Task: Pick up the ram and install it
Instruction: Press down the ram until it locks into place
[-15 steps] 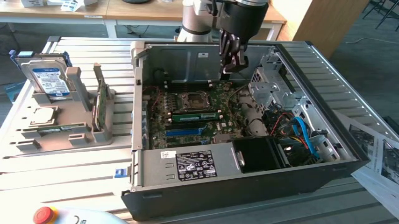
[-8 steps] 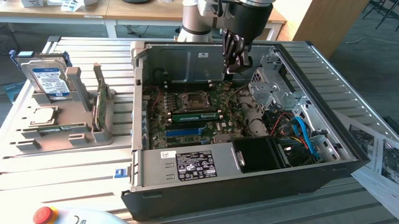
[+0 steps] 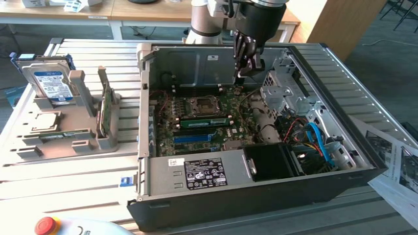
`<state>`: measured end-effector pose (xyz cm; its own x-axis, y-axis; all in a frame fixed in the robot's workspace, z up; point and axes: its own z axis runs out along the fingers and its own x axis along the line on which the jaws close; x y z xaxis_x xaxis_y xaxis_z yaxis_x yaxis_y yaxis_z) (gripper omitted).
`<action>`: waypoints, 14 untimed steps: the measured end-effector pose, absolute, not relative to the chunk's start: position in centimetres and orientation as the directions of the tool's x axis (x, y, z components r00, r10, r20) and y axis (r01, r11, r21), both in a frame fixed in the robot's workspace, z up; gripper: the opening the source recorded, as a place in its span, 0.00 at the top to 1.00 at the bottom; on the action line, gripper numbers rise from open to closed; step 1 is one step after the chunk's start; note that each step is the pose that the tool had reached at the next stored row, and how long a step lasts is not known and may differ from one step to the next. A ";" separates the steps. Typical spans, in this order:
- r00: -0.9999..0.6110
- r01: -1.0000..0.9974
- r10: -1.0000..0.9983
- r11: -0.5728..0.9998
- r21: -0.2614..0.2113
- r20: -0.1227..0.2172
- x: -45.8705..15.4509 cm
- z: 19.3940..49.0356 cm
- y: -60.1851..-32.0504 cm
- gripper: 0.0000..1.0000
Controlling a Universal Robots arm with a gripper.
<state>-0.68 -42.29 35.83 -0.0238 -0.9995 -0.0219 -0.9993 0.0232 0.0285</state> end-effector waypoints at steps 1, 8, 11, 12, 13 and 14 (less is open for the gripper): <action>-0.024 -0.999 -0.999 0.023 0.028 -0.022 -0.7 35.8 -42.2 0.89; -0.024 -0.999 -0.999 0.023 0.028 -0.022 -0.6 35.7 -41.4 0.89; -0.024 -0.999 -0.999 0.023 0.028 -0.022 -0.6 35.7 -41.3 0.89; -0.024 -0.999 -0.999 0.023 0.028 -0.022 -0.6 35.7 -41.3 0.89; -0.024 -0.999 -0.999 0.023 0.028 -0.022 -0.6 35.7 -41.3 0.89; -0.024 -0.999 -0.999 0.023 0.028 -0.022 -0.6 35.7 -41.3 0.89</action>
